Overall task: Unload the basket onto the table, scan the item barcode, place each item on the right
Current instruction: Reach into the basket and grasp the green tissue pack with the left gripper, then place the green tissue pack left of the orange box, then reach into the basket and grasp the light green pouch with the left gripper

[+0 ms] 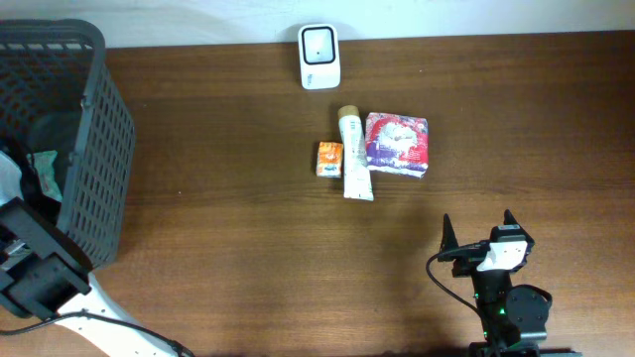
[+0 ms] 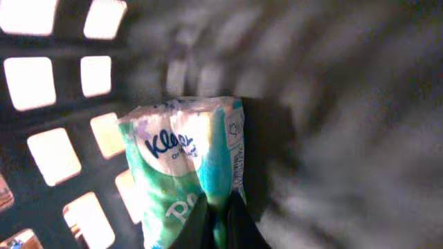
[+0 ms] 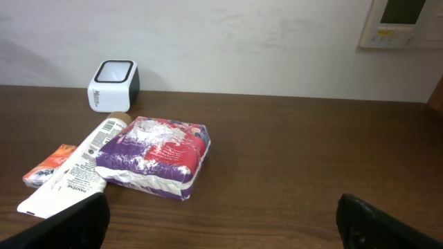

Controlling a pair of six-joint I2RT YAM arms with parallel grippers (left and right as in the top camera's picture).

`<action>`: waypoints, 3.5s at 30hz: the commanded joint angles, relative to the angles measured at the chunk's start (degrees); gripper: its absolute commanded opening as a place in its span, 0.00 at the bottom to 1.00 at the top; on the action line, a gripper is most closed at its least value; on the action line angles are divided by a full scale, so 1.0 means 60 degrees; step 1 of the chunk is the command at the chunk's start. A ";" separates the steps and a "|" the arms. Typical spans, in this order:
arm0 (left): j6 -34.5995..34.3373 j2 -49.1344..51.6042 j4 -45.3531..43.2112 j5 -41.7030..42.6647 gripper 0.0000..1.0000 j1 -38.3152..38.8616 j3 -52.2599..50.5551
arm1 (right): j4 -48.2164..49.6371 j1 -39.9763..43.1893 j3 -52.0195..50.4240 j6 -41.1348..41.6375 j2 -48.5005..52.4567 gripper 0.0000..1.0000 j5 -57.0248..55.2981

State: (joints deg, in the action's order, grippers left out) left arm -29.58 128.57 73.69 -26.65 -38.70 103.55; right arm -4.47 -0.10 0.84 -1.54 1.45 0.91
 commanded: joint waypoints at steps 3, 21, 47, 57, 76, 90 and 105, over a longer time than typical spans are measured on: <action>-0.0051 -0.1435 0.0248 0.1526 0.00 -0.0051 0.1089 | -0.0022 -0.0062 -0.0087 0.0007 -0.0036 0.99 -0.0120; 0.1923 -0.5184 -0.3676 1.0546 0.00 0.2969 0.1661 | -0.0022 -0.0062 -0.0087 0.0007 -0.0036 0.99 -0.0120; 0.2146 0.0350 -0.2528 0.4517 0.05 1.0510 0.1643 | -0.0022 -0.0062 -0.0087 0.0007 -0.0036 0.98 -0.0120; 0.2503 0.0153 -0.1621 0.4339 0.79 1.0298 0.3351 | -0.0022 -0.0062 -0.0087 0.0007 -0.0036 0.99 -0.0120; 0.2484 -0.3027 0.1883 0.3530 0.99 0.5282 0.8597 | -0.0022 -0.0062 -0.0087 0.0007 -0.0036 0.99 -0.0120; 0.2404 -0.3002 0.0583 0.0965 1.00 0.3173 0.5326 | -0.0022 -0.0062 -0.0087 0.0007 -0.0036 0.99 -0.0120; 0.7238 -0.2980 -0.4626 0.2055 0.76 0.1610 -0.0091 | -0.0022 -0.0062 -0.0087 0.0007 -0.0036 0.99 -0.0120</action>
State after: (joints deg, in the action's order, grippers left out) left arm 6.04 111.11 48.53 -18.76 -29.17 106.37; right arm -4.47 -0.10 0.84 -1.56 1.45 0.91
